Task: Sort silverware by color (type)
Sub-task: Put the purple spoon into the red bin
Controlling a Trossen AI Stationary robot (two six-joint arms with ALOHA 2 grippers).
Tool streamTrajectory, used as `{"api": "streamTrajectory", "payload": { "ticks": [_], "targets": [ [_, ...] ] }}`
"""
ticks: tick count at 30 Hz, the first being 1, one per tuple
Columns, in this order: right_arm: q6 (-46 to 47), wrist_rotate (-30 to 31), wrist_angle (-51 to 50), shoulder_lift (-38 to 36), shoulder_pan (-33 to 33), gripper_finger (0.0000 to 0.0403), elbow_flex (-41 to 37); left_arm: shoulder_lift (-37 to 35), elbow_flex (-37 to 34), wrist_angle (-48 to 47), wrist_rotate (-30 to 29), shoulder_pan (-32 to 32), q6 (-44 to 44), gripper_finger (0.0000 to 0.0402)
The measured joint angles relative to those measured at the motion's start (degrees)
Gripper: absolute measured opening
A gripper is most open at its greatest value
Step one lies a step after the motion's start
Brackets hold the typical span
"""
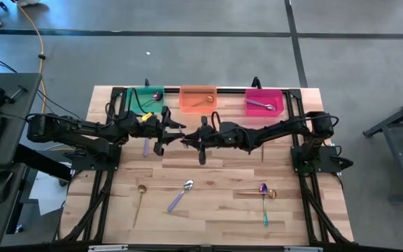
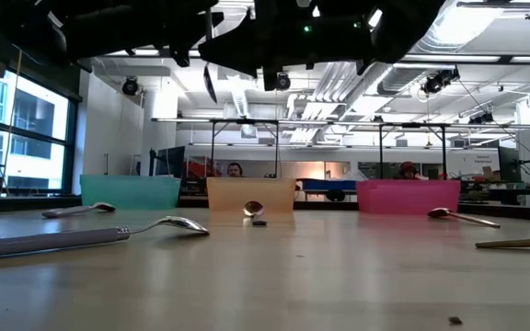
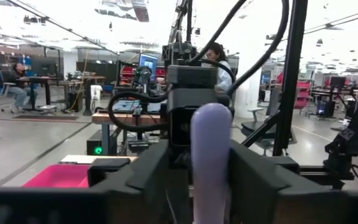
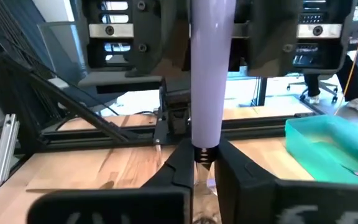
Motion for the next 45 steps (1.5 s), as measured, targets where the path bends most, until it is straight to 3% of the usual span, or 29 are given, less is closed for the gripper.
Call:
{"api": "streamTrajectory", "payload": {
  "ticks": [5, 13, 17, 22, 28, 33, 41, 45],
  "targets": [
    [-0.72, 3.52, -6.8, -3.14, -0.46, 0.0009, -0.02, -0.3, 0.0, -1.14, -0.16, 0.25, 2.54, 0.0203],
    [-6.29, 12.61, -36.4, -17.08, -5.56, 0.0009, -0.01, -0.44, 0.04, -7.71, -2.08, 1.09, 5.03, 0.0209],
    [-9.96, 21.81, -58.17, -23.91, -12.61, 0.0008, 0.0, -0.44, 0.04, -11.56, -2.02, 0.81, 5.87, 0.0209],
    [-19.31, 23.0, -73.75, -26.96, -26.2, 0.0008, -1.71, -0.44, 0.04, -14.21, -1.96, 0.14, 5.8, 0.0209],
    [-31.66, 18.26, -68.58, -26.61, -41.42, 0.0008, -9.45, -0.44, 0.04, -17.24, -1.91, -1.32, 5.39, 0.0209],
    [-37.42, 15.76, -61.91, -26.63, -49.21, 0.0008, -17.59, -0.44, 0.04, -18.28, -1.88, -2.1, 5.33, 0.0209],
    [-38.5, 13.4, -57.79, -26.63, -53.51, 0.001, -23.58, -0.44, 0.04, -18.12, -2.59, -1.56, 5.45, 0.0209],
    [-37.39, 13.21, -55.24, -26.63, -53.46, 0.0039, -23.91, -0.44, 0.04, -18.01, -2.6, -1.55, 5.46, 0.0209]
  ]
}}
